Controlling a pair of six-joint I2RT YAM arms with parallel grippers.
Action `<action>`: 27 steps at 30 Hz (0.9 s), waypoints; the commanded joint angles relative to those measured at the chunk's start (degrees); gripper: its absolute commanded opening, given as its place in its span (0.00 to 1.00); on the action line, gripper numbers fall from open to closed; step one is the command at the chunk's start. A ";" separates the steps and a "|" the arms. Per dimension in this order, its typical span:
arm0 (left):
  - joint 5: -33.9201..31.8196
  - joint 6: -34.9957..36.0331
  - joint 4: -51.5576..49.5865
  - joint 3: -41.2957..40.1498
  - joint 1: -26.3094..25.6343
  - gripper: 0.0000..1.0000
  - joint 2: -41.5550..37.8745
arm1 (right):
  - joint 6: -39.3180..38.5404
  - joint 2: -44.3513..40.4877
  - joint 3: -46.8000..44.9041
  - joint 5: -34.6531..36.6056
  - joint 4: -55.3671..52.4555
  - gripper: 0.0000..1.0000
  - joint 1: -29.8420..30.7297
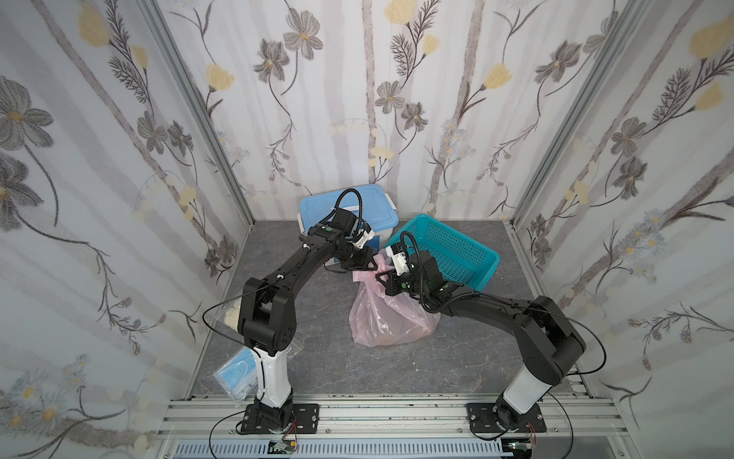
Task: Place the pineapple into a plastic bag & tie a knot
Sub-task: Cross the plastic bag at the center of the board.
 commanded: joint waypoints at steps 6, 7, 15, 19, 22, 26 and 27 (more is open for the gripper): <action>3.48 0.92 0.81 0.94 -1.26 0.00 -3.58 | -3.68 -2.25 0.59 -0.98 -2.69 0.00 0.08; 3.46 1.20 1.23 0.75 -1.59 0.00 -4.13 | -4.38 -2.65 0.71 -1.24 -3.57 0.02 0.08; 3.07 6.13 5.02 -1.64 -3.14 0.00 -6.06 | -22.48 -13.47 5.13 -10.46 -21.38 0.57 -1.50; 3.54 8.80 7.28 -1.78 -3.57 0.00 -6.02 | -31.45 -20.06 7.21 -14.32 -32.27 0.62 -4.35; 4.22 10.66 6.87 -0.60 -3.80 0.00 -5.54 | -36.42 -23.41 7.72 -12.63 -34.95 0.62 -7.27; 5.46 12.46 6.72 -0.25 -4.19 0.00 -5.63 | -54.13 -21.74 9.20 -9.02 -37.21 0.62 -8.71; 5.76 12.81 6.45 -0.24 -4.20 0.00 -5.55 | -57.66 -20.03 10.87 -7.93 -37.61 0.63 -8.70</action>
